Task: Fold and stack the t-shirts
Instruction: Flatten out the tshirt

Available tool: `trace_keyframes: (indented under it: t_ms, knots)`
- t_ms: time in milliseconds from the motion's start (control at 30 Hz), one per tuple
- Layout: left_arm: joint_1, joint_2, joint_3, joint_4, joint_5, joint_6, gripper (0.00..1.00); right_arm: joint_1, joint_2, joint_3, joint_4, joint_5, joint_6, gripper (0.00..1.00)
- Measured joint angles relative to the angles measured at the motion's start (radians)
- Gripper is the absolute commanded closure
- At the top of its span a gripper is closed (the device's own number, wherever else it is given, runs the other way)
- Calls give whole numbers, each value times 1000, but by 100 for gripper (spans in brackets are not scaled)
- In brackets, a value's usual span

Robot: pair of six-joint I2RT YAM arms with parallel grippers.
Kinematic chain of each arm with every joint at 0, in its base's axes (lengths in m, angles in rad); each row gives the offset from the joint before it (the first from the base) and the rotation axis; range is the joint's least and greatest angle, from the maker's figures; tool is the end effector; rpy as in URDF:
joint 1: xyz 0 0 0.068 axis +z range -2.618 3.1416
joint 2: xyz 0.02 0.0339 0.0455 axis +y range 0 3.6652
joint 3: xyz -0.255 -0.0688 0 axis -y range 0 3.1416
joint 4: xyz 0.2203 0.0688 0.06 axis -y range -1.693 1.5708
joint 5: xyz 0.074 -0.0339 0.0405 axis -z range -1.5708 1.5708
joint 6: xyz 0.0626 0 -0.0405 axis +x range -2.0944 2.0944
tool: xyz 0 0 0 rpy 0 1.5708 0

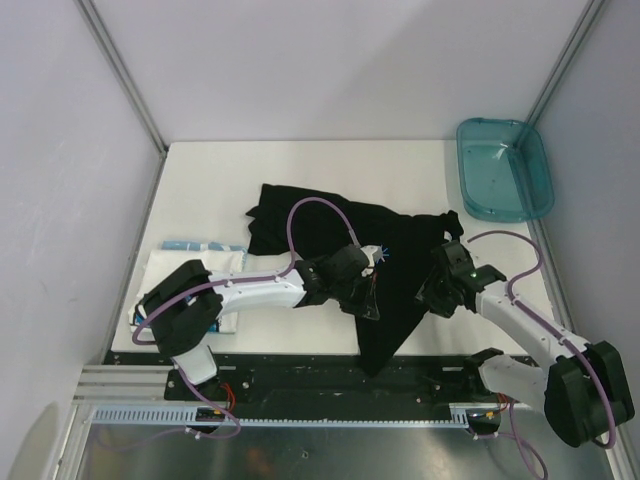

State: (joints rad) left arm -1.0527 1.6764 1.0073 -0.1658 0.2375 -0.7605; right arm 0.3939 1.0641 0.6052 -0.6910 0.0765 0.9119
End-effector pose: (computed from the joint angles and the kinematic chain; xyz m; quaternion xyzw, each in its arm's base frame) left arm 0.1593 -0.3091 0.1775 0.1770 0.9104 -0.3494 0.1331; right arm 0.1644 0.0632 0.1682 0.2580 0.9426 0.0971 0.1885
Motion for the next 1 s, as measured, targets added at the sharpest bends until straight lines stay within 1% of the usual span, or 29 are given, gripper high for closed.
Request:
trace_keyframes:
  t_ms: [300, 400, 467, 500, 567, 600, 667, 733, 767, 800, 867, 900, 933, 1000]
  knots:
    - [0, -2, -8, 0, 0, 0, 100, 28, 68, -32, 54, 50, 41, 52]
    - [0, -2, -11, -1, 0, 0, 100, 48, 117, -35, 85, 59, 55, 54]
    - [0, -2, -13, 0, 0, 0, 100, 60, 139, -33, 99, 69, 60, 63]
    - [0, -2, -13, 0, 0, 0, 100, 65, 142, -33, 107, 75, 61, 69]
    - [0, -2, -13, 0, -1, 0, 100, 70, 148, -34, 114, 85, 66, 87]
    - [0, -2, -13, 0, -2, 0, 100, 72, 151, -35, 119, 89, 66, 94]
    - [0, -3, -13, 0, -3, 0, 100, 72, 155, -36, 124, 93, 68, 98]
    - [0, -4, -13, 0, -3, 0, 98, 65, 155, -36, 124, 95, 68, 100]
    - [0, -5, -13, -1, -5, 1, 93, 57, 152, -36, 123, 93, 64, 100]
    - [0, -8, -13, -1, -6, 1, 85, 43, 146, -36, 121, 93, 59, 100]
    - [0, -16, -13, -1, -8, 8, 67, -24, 103, -36, 105, 90, 38, 100]
    - [0, -24, -13, -2, -9, 10, 58, -79, 66, -36, 95, 80, 24, 100]
    - [2, -35, -13, -3, -10, 16, 52, -156, 14, -34, 85, 72, 2, 100]
    - [10, -59, -13, -7, -14, 27, 47, -274, -55, -21, 66, 69, -31, 100]
